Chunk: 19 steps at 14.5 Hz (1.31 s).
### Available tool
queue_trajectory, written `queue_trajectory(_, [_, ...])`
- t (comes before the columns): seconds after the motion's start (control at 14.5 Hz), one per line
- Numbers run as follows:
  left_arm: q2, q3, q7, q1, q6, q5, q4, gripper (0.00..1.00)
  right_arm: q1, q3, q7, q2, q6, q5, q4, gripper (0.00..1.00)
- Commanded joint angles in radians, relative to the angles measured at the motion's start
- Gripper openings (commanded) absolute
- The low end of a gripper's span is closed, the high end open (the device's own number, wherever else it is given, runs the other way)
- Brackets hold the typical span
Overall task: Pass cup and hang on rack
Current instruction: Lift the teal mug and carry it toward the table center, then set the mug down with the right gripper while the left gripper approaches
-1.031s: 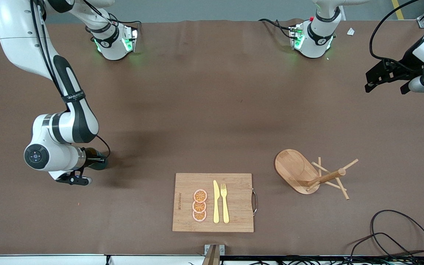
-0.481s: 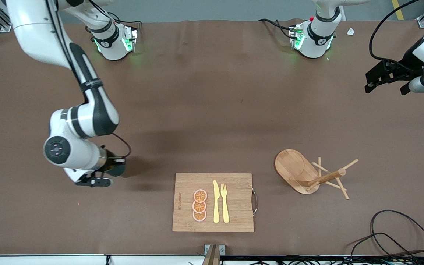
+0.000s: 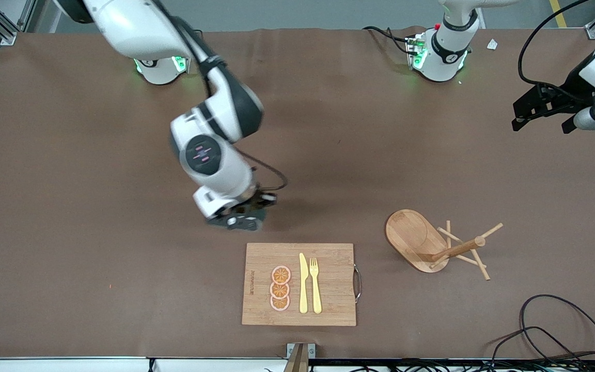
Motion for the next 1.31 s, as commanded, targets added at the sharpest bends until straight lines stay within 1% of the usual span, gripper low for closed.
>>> queue_trajectory(0.0, [-0.002, -0.003, -0.015, 0.001, 0.0, -0.009, 0.007, 1.0, 0.071, -0.008, 0.099, 0.136, 0.127, 0.017, 0.135, 0.0])
queue_trajectory(0.21, [0.001, -0.001, -0.017, -0.003, 0.005, -0.009, 0.007, 1.0, 0.116, 0.054, 0.107, 0.192, 0.276, 0.023, 0.138, 0.01])
queue_trajectory(0.34, [0.003, -0.003, -0.023, -0.001, 0.005, -0.008, 0.006, 1.0, 0.117, 0.115, 0.11, 0.228, 0.31, 0.038, 0.161, 0.01])
queue_trajectory(0.41, [0.003, -0.003, -0.041, -0.003, 0.005, -0.008, 0.004, 1.0, 0.119, 0.135, 0.121, 0.246, 0.312, 0.049, 0.178, 0.01])
queue_trajectory(0.48, [0.003, -0.003, -0.057, -0.004, 0.005, -0.008, 0.004, 1.0, 0.128, 0.146, 0.144, 0.263, 0.327, 0.05, 0.18, 0.02])
queue_trajectory(0.62, [0.001, -0.004, -0.064, -0.009, 0.005, -0.011, 0.007, 1.0, 0.16, 0.146, 0.173, 0.3, 0.396, 0.049, 0.18, 0.04])
queue_trajectory(0.76, [0.003, -0.004, -0.067, -0.012, 0.006, -0.011, 0.007, 1.0, 0.175, 0.143, 0.176, 0.311, 0.401, 0.047, 0.178, 0.09])
queue_trajectory(0.83, [0.004, -0.006, -0.083, -0.015, 0.008, -0.011, 0.007, 1.0, 0.179, 0.141, 0.176, 0.312, 0.401, 0.047, 0.178, 0.15])
queue_trajectory(0.89, [0.004, -0.013, -0.109, -0.015, 0.006, -0.008, 0.009, 1.0, 0.179, 0.14, 0.176, 0.314, 0.399, 0.047, 0.177, 0.25])
queue_trajectory(0.96, [0.004, -0.03, -0.136, -0.015, 0.006, -0.006, 0.009, 1.0, 0.179, 0.137, 0.176, 0.311, 0.392, 0.044, 0.177, 0.36])
queue_trajectory(1.03, [0.004, -0.044, -0.149, -0.015, 0.006, -0.006, 0.007, 1.0, 0.176, 0.134, 0.176, 0.297, 0.382, 0.04, 0.177, 0.49])
queue_trajectory(1.1, [0.004, -0.046, -0.155, -0.015, 0.006, -0.005, 0.009, 1.0, 0.163, 0.134, 0.176, 0.274, 0.36, 0.038, 0.175, 0.67])
queue_trajectory(1.17, [0.006, -0.046, -0.155, -0.015, 0.008, -0.005, 0.009, 1.0, 0.157, 0.12, 0.176, 0.248, 0.335, 0.037, 0.175, 1.0])
queue_trajectory(1.24, [0.009, -0.047, -0.156, -0.015, 0.008, -0.005, 0.009, 1.0, 0.148, 0.1, 0.175, 0.222, 0.317, 0.041, 0.174, 1.0])
